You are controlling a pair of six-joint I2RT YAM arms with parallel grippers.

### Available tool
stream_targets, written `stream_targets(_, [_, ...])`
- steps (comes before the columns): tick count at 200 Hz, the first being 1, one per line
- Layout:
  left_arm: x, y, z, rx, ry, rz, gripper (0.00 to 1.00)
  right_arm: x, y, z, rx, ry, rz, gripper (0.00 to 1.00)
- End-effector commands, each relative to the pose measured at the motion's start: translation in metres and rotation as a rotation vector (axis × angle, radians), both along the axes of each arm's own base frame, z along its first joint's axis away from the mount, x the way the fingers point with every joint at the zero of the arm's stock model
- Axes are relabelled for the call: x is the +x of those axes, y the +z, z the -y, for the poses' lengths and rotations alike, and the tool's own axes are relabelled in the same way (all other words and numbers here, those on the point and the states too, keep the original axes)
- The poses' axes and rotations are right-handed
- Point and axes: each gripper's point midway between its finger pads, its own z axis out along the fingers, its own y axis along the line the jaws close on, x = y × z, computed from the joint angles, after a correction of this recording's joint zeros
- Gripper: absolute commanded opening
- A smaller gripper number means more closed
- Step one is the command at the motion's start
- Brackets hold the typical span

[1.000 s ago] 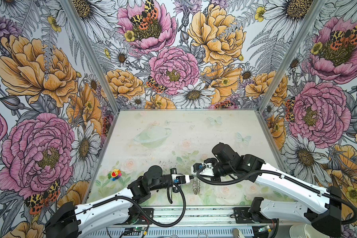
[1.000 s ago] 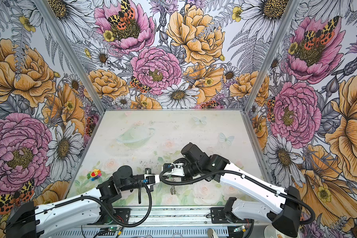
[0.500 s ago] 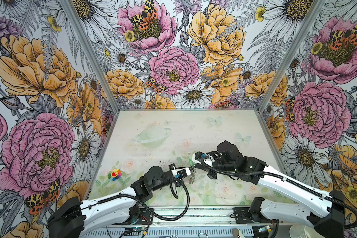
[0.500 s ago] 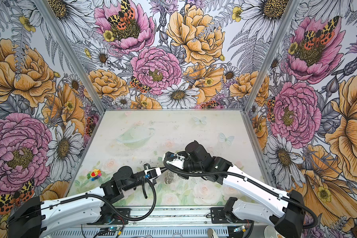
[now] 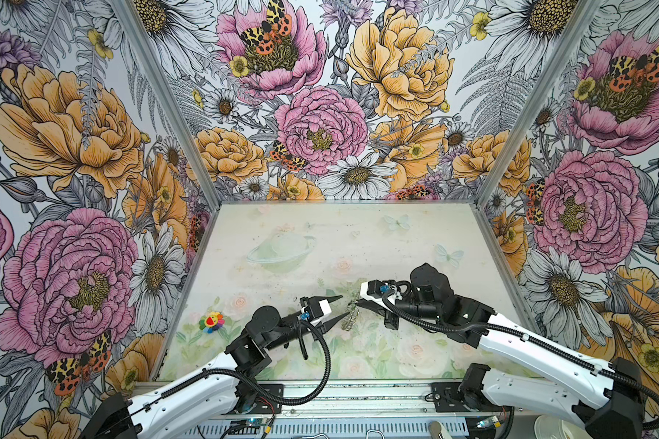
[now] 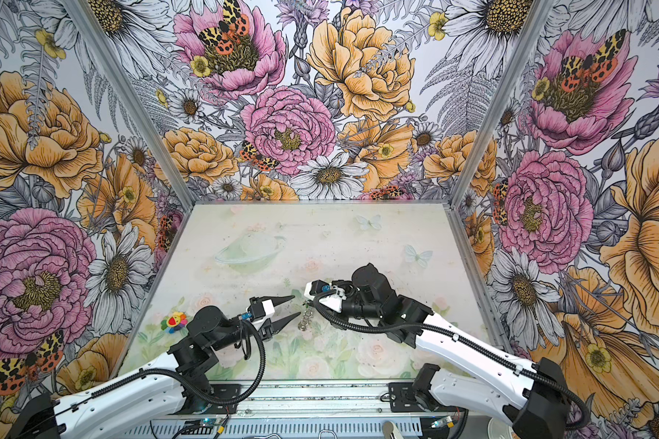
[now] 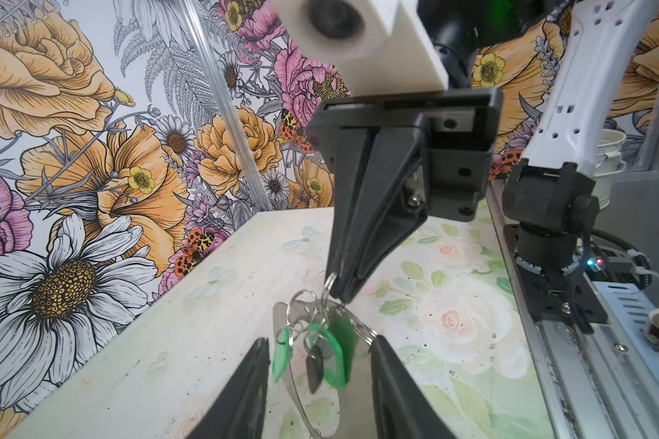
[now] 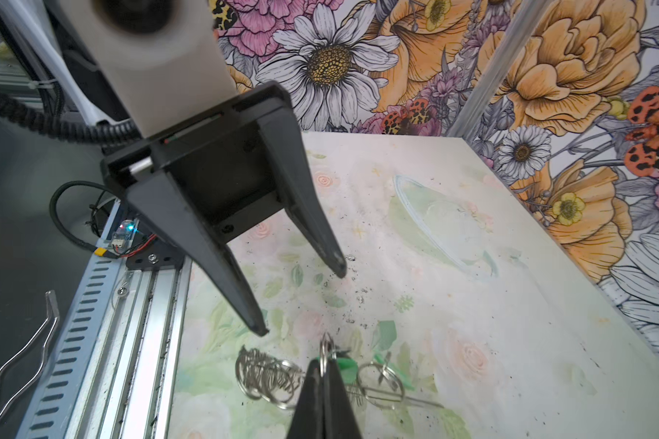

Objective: Attach keys to a key ring
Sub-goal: Insert the key into the keyring.

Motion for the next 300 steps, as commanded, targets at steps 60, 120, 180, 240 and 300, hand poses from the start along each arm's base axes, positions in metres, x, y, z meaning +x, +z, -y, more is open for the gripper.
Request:
stream_targets(60, [-0.022,-0.010,0.016,0.008,-0.196,-0.135,0.35,-0.020,0.017,-0.008,0.085,0.154,0.069,0.00])
stream_targets(120, [-0.019,-0.006,0.015,-0.013,-0.184,-0.138,0.30,-0.024,0.010,-0.010,0.083,0.187,0.065,0.00])
stream_targets(180, [-0.018,-0.005,0.015,-0.019,-0.188,-0.144,0.15,-0.023,0.010,-0.013,0.115,0.185,0.062,0.00])
stream_targets(240, [-0.011,-0.009,0.015,0.006,-0.137,-0.137,0.00,-0.010,0.002,-0.014,0.096,0.115,0.040,0.00])
stream_targets(300, [0.001,-0.038,0.021,0.228,-0.040,-0.111,0.00,-0.002,-0.011,0.008,-0.096,0.031,0.046,0.20])
